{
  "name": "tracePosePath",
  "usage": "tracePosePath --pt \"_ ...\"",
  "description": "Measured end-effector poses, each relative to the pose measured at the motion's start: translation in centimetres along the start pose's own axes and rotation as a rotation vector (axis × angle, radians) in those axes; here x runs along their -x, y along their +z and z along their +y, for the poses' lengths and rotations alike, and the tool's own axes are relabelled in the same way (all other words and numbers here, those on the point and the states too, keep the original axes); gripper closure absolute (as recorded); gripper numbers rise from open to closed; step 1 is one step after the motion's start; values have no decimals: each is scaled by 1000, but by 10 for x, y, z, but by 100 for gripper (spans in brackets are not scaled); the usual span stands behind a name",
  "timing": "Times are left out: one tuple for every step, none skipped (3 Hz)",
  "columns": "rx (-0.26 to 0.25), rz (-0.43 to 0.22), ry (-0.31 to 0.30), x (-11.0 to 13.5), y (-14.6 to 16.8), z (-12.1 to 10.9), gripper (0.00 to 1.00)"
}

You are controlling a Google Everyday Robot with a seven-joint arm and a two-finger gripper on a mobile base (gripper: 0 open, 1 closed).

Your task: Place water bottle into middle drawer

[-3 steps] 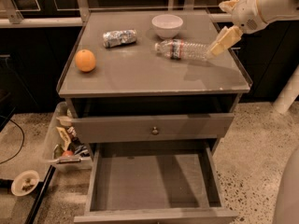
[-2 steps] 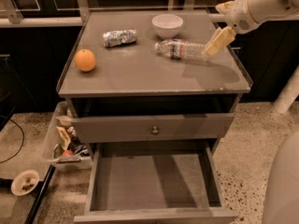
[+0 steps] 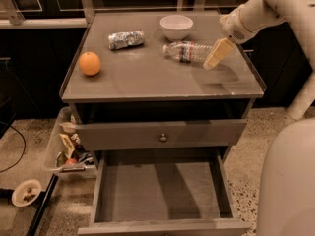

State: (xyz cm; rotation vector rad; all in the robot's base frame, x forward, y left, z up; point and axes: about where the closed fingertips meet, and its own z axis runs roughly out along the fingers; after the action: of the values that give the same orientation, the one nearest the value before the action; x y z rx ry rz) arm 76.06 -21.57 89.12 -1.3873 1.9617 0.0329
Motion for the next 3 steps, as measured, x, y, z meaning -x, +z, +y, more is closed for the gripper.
tracePosePath --pt "16 19 24 -8 19 0 0" --pt "62 1 46 -13 37 4 0" --pt "121 -23 55 -11 53 12 0"
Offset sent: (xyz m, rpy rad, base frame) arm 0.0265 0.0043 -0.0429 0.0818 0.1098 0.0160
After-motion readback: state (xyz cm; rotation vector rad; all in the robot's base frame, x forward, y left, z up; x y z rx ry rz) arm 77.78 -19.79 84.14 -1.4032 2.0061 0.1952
